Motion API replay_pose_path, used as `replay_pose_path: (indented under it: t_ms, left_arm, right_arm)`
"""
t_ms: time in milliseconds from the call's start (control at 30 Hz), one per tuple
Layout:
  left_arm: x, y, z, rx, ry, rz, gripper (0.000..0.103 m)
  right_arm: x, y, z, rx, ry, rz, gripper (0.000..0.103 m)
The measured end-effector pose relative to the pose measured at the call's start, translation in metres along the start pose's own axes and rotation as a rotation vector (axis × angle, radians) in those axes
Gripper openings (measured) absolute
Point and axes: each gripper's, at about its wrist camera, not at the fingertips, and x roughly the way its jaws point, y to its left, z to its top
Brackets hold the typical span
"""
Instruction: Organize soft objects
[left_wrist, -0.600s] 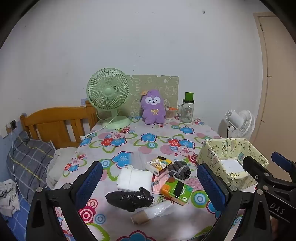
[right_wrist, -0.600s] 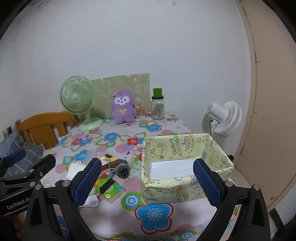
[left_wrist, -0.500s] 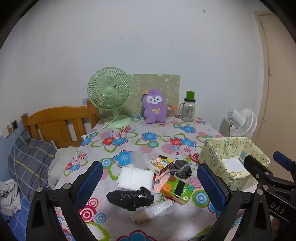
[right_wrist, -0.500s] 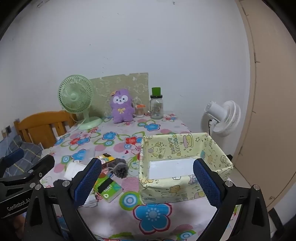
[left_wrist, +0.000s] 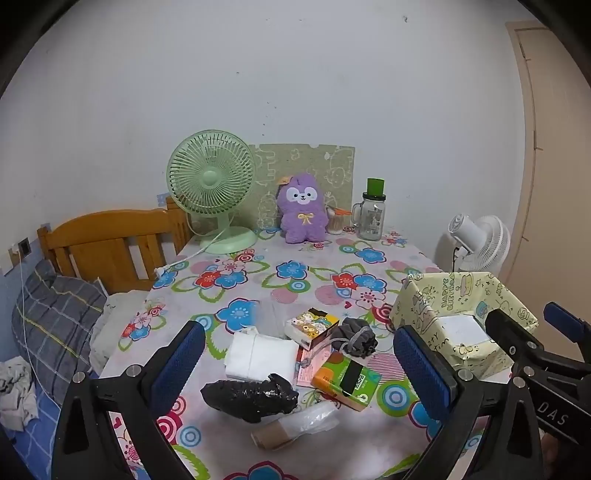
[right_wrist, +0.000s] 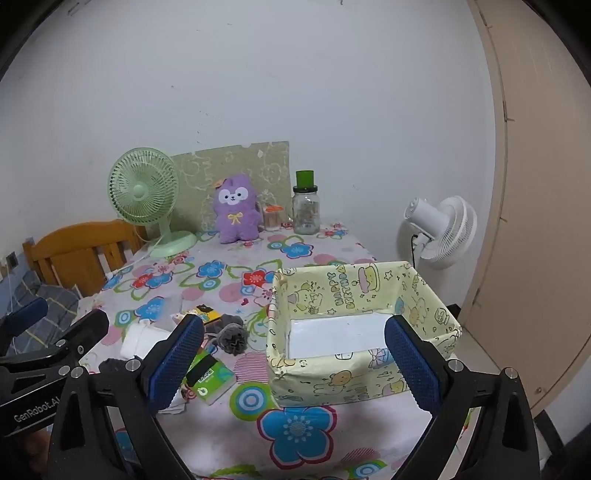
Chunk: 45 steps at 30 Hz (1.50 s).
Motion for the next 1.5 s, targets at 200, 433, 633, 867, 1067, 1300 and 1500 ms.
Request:
replay_pose_path:
  t_ms: [200, 433, 633, 867, 1067, 1300, 1500]
  left_arm:
    - [0.0011, 0.0012, 0.0006, -0.005, 0.005, 0.008, 0.103]
    - [0.0019, 0.0024, 0.0001, -0.006, 0.008, 0.008, 0.103]
    - [0.0049, 0.0021, -0.0001, -0.003, 0.012, 0.016, 0.102]
    - [0.0051, 0.0017, -0.0009, -0.003, 0.011, 0.016, 0.102]
    - [0.0048, 0.0019, -0.0012, -0.009, 0.010, 0.014, 0.102]
    - [0.0050, 0.0015, -0.0007, -0.001, 0.011, 0.016, 0.102]
    - [0.0049, 0.0018, -0.0007, -0.001, 0.011, 0.017, 0.102]
  right_arm:
    - [0.0017, -0.0001, 0.0001, 0.001, 0.005, 0.002, 0.099]
    - [0.0014, 0.0009, -0.0015, 0.002, 0.005, 0.002, 0.099]
    - [0.0026, 0.0003, -0.0018, 0.007, 0.011, 0.007, 0.100]
    - [0.0042, -0.0011, -0.0016, 0.010, 0.014, 0.010, 0.099]
    - [0.0038, -0.0014, -0.0011, 0.010, 0.011, 0.002, 0.099]
    - [0.0039, -0.0019, 0.0003, 0.012, 0.013, 0.001, 0.099]
    - [0.0039, -0.0015, -0.0004, 0.010, 0.012, 0.001, 0.099]
